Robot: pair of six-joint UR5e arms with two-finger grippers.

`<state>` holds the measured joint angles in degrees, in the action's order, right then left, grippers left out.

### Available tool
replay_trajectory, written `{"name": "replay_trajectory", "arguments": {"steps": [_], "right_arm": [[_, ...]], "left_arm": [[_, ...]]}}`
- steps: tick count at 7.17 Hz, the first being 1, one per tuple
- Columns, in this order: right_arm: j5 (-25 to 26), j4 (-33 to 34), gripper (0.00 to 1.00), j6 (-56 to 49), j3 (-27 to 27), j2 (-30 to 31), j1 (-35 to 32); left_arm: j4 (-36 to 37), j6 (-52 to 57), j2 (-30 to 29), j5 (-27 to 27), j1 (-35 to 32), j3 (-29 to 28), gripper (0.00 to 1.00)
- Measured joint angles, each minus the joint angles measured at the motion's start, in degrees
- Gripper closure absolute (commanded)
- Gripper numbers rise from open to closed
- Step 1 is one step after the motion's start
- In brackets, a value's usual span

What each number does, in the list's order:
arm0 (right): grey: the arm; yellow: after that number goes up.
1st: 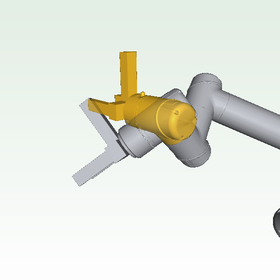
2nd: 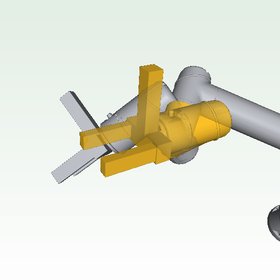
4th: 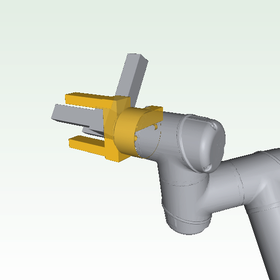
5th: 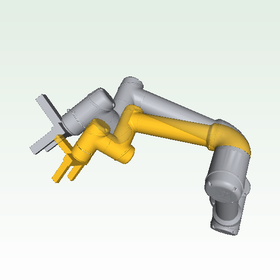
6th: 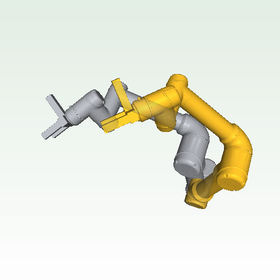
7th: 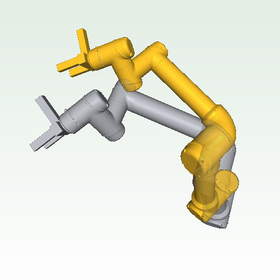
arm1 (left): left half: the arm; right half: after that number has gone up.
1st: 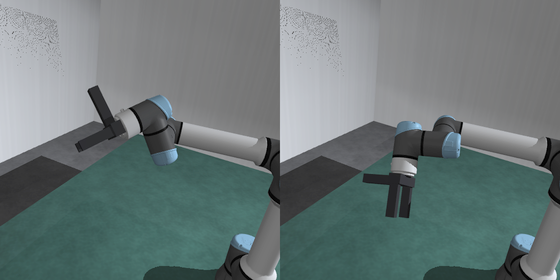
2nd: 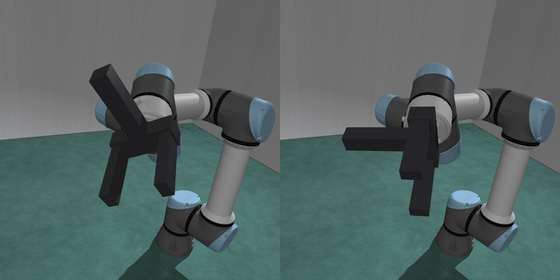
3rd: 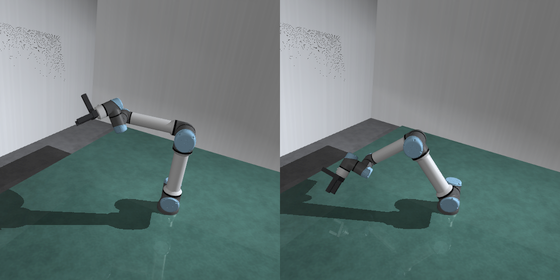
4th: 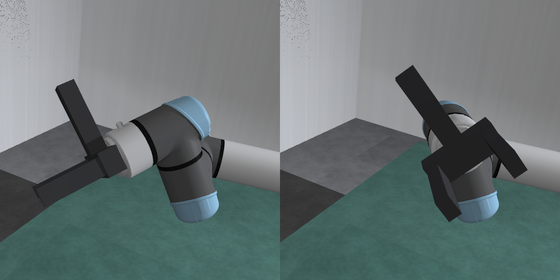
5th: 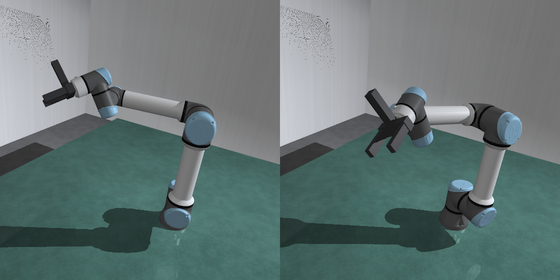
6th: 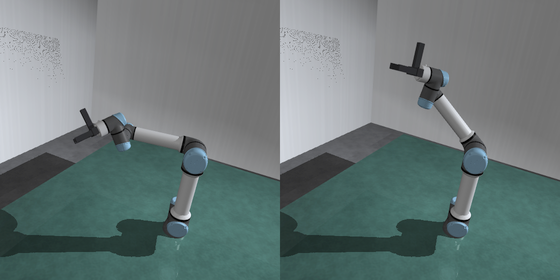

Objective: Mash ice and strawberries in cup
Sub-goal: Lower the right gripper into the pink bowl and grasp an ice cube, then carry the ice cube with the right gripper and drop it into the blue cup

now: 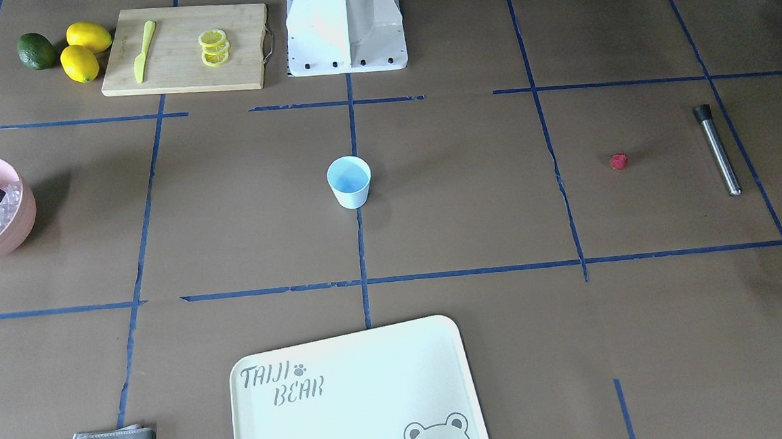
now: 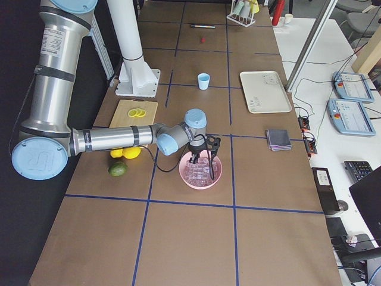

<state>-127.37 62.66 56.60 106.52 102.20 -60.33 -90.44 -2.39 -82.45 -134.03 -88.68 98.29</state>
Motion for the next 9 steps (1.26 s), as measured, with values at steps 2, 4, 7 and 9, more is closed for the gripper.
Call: {"name": "replay_trajectory", "arguments": {"steps": [2,4,7,9], "right_arm": [[-0.67,0.33,1.00,0.78,6.32,-1.15,0.58],[-2.47,0.58,1.00,5.37,9.07,-7.30,3.42],[0.26,1.94,1.00,20.34,7.89,-22.49,13.85],[5.97,11.25,0.99,27.18,3.59,-36.18,20.90]], "left_arm": [[0.00,0.00,0.01,0.00,0.00,0.23,0.00],[0.00,0.00,0.01,-0.04,0.00,0.68,0.00],[0.00,-0.06,0.08,-0.08,0.00,1.45,0.00],[0.00,-0.07,0.09,-0.09,0.00,1.74,0.00]]}}
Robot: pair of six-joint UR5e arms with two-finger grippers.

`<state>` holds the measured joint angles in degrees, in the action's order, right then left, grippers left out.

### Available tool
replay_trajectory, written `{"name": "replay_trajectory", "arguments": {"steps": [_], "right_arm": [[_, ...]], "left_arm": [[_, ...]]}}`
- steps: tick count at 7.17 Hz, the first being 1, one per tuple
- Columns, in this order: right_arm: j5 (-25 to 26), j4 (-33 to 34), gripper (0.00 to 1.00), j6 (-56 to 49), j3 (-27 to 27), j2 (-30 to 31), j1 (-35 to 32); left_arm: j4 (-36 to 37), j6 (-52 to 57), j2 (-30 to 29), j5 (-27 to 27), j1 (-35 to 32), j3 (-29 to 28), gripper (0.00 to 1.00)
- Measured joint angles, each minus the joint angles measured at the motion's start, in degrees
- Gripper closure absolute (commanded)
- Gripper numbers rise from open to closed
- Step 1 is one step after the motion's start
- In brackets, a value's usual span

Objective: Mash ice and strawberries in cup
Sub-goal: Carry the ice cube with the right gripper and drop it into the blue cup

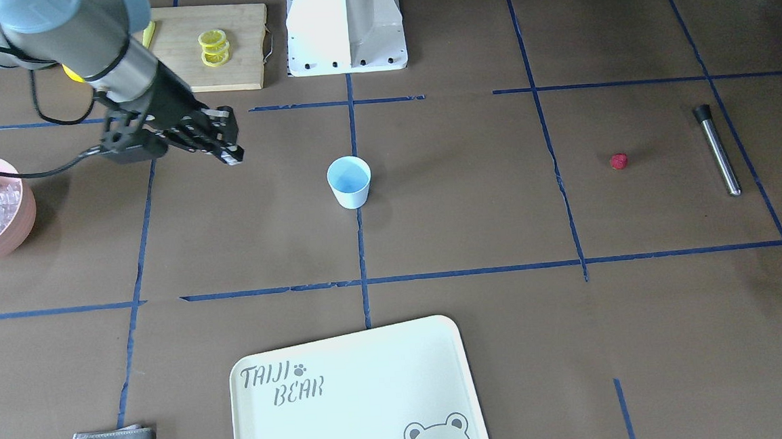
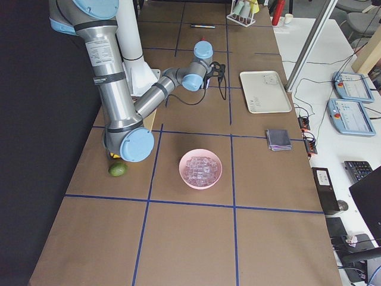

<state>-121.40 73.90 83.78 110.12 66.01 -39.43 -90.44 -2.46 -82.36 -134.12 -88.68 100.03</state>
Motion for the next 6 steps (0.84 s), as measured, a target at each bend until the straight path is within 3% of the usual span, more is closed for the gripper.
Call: {"name": "replay_trajectory", "arguments": {"steps": [2,3,4,5,6], "right_arm": [[8.87,4.40,0.97,4.78,-4.68,-7.46,6.36],[10.90,4.77,0.96,5.69,-8.21,-10.59,8.02],[11.69,4.63,0.89,6.02,-10.72,-12.64,8.77],[11.99,4.22,0.24,6.10,-12.26,-13.87,9.24],[12.10,3.97,0.11,6.11,-13.07,-14.54,9.61]], "left_arm": [[0.00,0.02,0.06,0.00,0.00,0.07,0.00],[0.00,0.06,0.08,0.00,0.02,0.08,0.00],[0.00,0.08,0.08,0.00,0.04,0.08,0.00],[0.00,0.08,0.09,0.00,0.04,0.08,0.00],[0.00,0.09,0.09,0.00,0.06,0.08,0.00]]}}
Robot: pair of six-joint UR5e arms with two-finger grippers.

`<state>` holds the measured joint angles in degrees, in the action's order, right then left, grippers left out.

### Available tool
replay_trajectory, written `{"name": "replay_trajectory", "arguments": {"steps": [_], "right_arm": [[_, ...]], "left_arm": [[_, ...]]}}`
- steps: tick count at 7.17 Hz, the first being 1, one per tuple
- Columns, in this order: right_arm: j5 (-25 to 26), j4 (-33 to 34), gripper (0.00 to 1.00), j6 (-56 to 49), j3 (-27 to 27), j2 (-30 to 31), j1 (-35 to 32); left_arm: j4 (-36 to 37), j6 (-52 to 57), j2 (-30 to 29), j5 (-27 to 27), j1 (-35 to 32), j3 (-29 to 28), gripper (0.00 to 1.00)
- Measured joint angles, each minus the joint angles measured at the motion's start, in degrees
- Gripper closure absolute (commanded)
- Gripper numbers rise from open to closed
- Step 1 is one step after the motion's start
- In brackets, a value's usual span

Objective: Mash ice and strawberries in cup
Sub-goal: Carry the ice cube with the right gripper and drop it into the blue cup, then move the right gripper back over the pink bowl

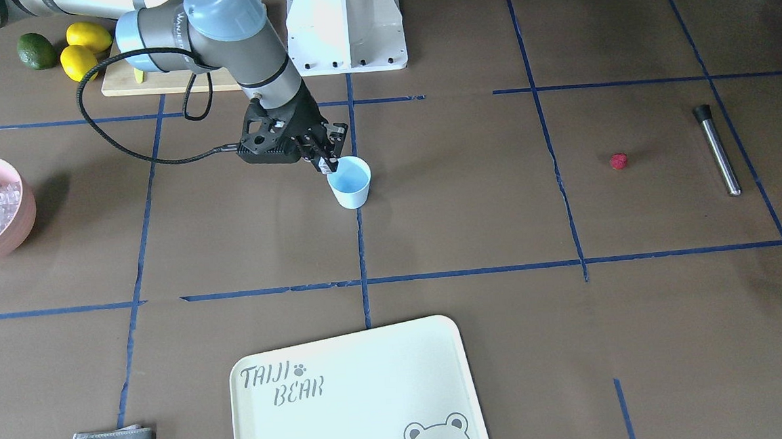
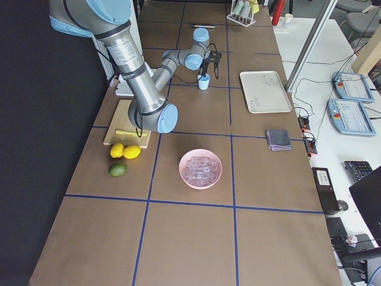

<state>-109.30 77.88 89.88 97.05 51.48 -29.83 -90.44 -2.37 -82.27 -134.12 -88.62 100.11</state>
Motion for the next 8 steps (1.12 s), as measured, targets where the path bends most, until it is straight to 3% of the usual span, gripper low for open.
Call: {"name": "replay_trajectory", "arguments": {"steps": [1,4,6,8], "right_arm": [[0.03,-0.06,0.02,-0.03,-0.33,-0.24,0.28],[-1.26,0.14,0.01,-0.39,0.37,0.32,-0.95],[-9.96,0.41,0.01,-6.79,5.54,8.71,-9.71],[-20.31,0.38,0.01,-27.07,9.92,22.68,-23.28]], "left_arm": [[0.00,0.00,0.00,0.00,0.02,0.00,0.00],[0.00,0.00,0.00,0.00,0.00,-0.02,0.00],[0.00,-0.02,0.00,0.00,-0.01,-0.06,0.00],[0.00,-0.06,0.00,0.00,-0.02,-0.01,0.00]]}}
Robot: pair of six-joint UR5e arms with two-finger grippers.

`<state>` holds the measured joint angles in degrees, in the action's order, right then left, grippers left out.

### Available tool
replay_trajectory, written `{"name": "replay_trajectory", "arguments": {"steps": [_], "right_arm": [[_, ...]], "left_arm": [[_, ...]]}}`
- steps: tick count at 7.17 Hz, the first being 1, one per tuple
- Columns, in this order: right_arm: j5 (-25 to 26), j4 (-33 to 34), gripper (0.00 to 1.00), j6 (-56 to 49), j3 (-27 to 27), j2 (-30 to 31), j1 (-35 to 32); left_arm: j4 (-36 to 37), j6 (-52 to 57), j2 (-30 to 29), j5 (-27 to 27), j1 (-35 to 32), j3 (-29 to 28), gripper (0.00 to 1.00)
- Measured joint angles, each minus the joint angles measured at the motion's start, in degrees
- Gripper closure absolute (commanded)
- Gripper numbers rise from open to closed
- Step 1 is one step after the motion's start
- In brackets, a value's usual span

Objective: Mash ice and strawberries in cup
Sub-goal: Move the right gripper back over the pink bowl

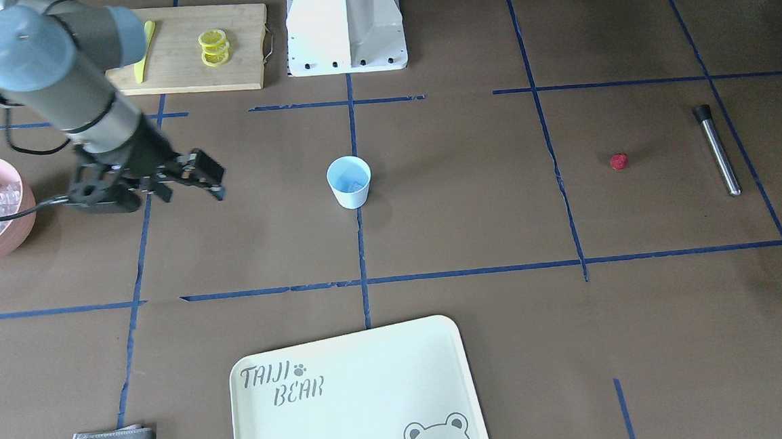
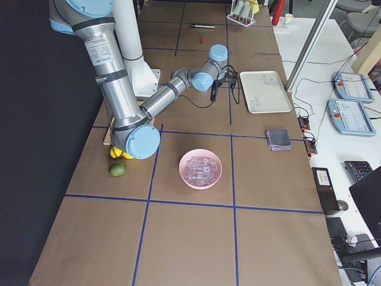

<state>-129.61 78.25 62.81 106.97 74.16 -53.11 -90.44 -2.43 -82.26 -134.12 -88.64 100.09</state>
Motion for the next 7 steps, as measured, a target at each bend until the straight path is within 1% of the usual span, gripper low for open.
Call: {"name": "replay_trajectory", "arguments": {"steps": [1,2,3,4,6,7], "right_arm": [[-3.23,0.00,0.01,-12.64,0.55,7.03,-6.65],[-4.58,0.01,0.01,-23.65,0.26,12.50,-11.76],[-4.75,-0.07,0.01,-32.65,-0.86,16.67,-15.13],[-3.72,-0.26,0.01,-38.11,-2.28,19.37,-16.50],[-1.10,-0.16,0.01,-40.80,-3.94,21.40,-16.87],[-0.71,-0.08,0.02,-40.97,-4.57,22.14,-16.58]], "left_arm": [[0.00,0.03,0.00,0.00,0.00,0.01,0.00],[0.00,0.05,0.00,0.00,-0.02,0.01,0.00],[0.00,0.06,-0.01,0.00,-0.01,0.01,0.00],[0.00,0.06,0.01,0.00,0.01,0.01,0.00],[0.00,0.06,0.07,0.00,0.03,0.01,0.00],[-0.02,0.06,0.16,0.00,0.02,0.01,0.00]]}}
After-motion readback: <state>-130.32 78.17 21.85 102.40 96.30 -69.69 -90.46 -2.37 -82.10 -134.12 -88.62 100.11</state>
